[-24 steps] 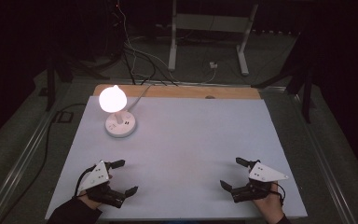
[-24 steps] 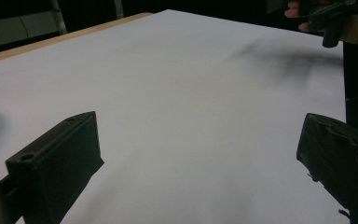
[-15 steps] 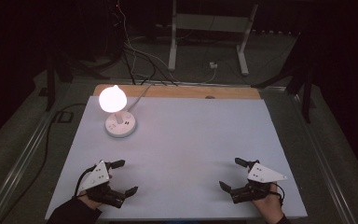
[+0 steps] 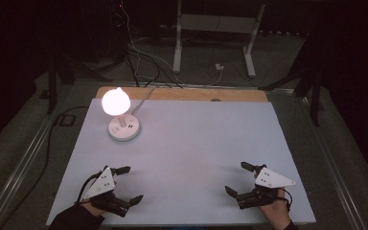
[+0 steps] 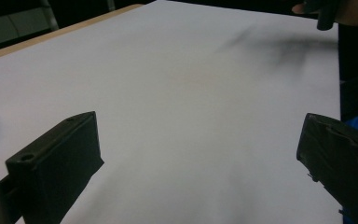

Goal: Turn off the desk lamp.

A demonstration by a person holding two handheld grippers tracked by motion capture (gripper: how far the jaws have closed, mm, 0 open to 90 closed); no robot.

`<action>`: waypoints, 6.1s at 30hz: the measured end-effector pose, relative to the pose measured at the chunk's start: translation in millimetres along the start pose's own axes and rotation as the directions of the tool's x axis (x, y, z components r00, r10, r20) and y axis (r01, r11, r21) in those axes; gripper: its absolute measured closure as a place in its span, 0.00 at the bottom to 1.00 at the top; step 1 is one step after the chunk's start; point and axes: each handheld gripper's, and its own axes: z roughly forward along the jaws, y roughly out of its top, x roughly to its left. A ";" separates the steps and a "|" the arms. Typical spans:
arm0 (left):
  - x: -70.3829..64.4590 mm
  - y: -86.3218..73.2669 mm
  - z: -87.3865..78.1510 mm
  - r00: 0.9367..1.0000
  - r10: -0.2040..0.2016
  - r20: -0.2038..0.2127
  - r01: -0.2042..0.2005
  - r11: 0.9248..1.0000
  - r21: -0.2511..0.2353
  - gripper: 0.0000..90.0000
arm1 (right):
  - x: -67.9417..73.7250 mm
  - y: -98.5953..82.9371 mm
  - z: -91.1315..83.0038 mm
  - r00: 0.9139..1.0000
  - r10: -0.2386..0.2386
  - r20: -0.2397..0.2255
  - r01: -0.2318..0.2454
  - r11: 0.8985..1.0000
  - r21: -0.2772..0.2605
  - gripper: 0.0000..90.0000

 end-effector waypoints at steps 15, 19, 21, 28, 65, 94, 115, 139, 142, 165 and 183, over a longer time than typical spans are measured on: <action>-5.7 12.4 3.3 0.998 0.018 0.066 -0.018 1.000 -0.006 0.00 | 1.3 1.1 1.3 1.000 0.014 -0.016 -0.014 1.000 -0.014 0.00; -5.7 18.8 3.6 0.997 0.019 0.072 -0.018 1.000 -0.009 0.00 | 1.2 1.3 1.0 1.000 0.019 -0.019 -0.019 1.000 -0.021 0.00; -5.9 22.1 3.6 0.997 0.030 0.071 -0.029 0.999 -0.014 0.00 | 1.6 1.4 0.9 1.000 0.021 -0.021 -0.021 1.000 -0.023 0.00; 0.7 30.6 3.0 0.998 0.025 0.057 -0.024 0.999 -0.034 0.00 | 2.1 1.8 1.4 0.999 0.021 -0.033 -0.022 0.999 -0.029 0.00; 59.7 63.5 17.8 0.969 -0.111 -0.219 0.094 0.992 -0.088 0.00 | 1.5 1.7 1.2 0.998 0.037 -0.052 -0.039 0.999 -0.037 0.00; 111.7 59.0 41.7 0.842 -0.277 -0.462 0.282 0.957 -0.060 0.04 | 0.7 1.0 1.6 0.997 0.043 -0.057 -0.045 0.998 -0.035 0.00; 132.1 47.6 60.0 0.789 -0.248 -0.562 0.303 0.953 0.006 0.48 | 0.5 0.6 1.8 0.997 0.043 -0.063 -0.046 0.998 -0.032 0.00; 149.0 24.3 63.9 0.784 -0.250 -0.568 0.351 0.933 0.074 1.00 | 0.2 -0.1 3.2 0.995 0.056 -0.079 -0.058 0.998 -0.024 0.00; 150.2 20.7 66.8 0.789 -0.235 -0.568 0.350 0.932 0.099 1.00 | 0.7 0.0 2.8 0.996 0.052 -0.078 -0.054 0.998 -0.023 0.00; 149.1 15.2 71.0 0.792 -0.204 -0.575 0.334 0.934 0.128 1.00 | 0.4 -0.3 2.8 0.996 0.053 -0.078 -0.055 0.998 -0.018 0.00; 145.3 30.5 64.0 0.798 -0.216 -0.562 0.307 0.949 0.070 1.00 | 0.3 -0.2 2.7 0.996 0.053 -0.078 -0.055 0.998 -0.020 0.00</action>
